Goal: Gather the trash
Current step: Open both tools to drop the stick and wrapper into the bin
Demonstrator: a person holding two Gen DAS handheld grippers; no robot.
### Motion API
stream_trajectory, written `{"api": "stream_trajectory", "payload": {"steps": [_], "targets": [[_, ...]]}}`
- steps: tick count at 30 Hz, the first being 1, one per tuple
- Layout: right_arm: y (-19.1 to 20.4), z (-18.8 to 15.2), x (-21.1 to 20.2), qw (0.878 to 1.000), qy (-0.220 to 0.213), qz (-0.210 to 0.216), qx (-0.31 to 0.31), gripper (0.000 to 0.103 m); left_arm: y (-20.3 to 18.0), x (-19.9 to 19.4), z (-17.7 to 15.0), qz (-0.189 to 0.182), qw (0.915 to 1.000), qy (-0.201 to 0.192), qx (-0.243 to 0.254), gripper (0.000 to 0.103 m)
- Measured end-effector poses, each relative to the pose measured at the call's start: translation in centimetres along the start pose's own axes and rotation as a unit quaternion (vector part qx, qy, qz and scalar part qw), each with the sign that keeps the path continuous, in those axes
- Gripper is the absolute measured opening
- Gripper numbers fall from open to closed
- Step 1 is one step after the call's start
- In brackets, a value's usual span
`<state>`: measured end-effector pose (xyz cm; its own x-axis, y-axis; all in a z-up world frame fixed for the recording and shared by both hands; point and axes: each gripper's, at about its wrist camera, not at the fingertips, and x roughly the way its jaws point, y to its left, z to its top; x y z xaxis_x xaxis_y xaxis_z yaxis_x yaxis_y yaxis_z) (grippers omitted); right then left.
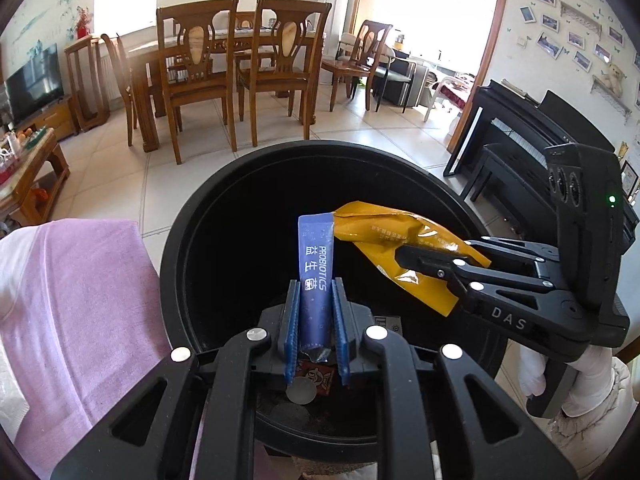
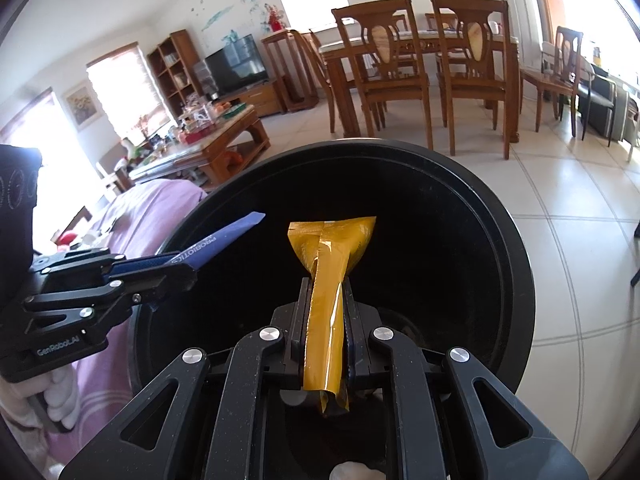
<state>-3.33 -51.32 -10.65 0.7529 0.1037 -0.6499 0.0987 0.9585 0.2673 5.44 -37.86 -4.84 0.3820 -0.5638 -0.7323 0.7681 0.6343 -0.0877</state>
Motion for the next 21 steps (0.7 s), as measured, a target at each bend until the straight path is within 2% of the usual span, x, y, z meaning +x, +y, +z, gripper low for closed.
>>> {"api": "stream_trajectory", "payload": {"steps": [4, 8, 10, 12, 14, 15, 16, 19, 21], "targets": [[0.0, 0.4, 0.0, 1.0, -0.001, -0.003, -0.001, 0.016, -0.3, -0.3, 0.2, 0.008, 0.9999, -0.005, 0.003, 0.019], [-0.1, 0.5, -0.3, 1.0, -0.009, -0.007, 0.001, 0.041, -0.4, -0.4, 0.1, 0.013, 0.9999, -0.004, 0.006, 0.025], [-0.1, 0.4, -0.6, 1.0, -0.013, -0.01, 0.003, 0.041, -0.6, -0.6, -0.1, 0.014, 0.9998, -0.007, 0.011, 0.039], [-0.2, 0.5, -0.8, 1.0, -0.016, -0.012, 0.006, 0.042, -0.9, -1.0, -0.2, 0.015, 0.9997, -0.013, 0.016, 0.047], [-0.3, 0.5, -1.0, 1.0, -0.02, -0.015, 0.008, 0.057, -1.1, -1.5, -0.3, 0.017, 0.9995, -0.019, 0.02, 0.061], [-0.3, 0.5, -1.1, 1.0, -0.024, -0.017, 0.01, 0.06, -1.2, -1.7, -0.3, 0.022, 0.9992, -0.023, 0.023, 0.074], [-0.2, 0.5, -1.2, 0.999, -0.027, -0.018, 0.012, 0.063, -1.3, -2.2, -0.4, 0.031, 0.9986, -0.032, 0.028, 0.083], [0.0, 0.7, -1.4, 0.999, -0.031, -0.019, 0.014, 0.064, -1.3, -3.4, -0.6, 0.05, 0.997, -0.048, 0.036, 0.094], [0.3, 0.8, -1.5, 0.999, -0.031, -0.015, 0.015, 0.069, -1.0, -4.0, -0.9, 0.06, 0.996, -0.053, 0.037, 0.098]]}}
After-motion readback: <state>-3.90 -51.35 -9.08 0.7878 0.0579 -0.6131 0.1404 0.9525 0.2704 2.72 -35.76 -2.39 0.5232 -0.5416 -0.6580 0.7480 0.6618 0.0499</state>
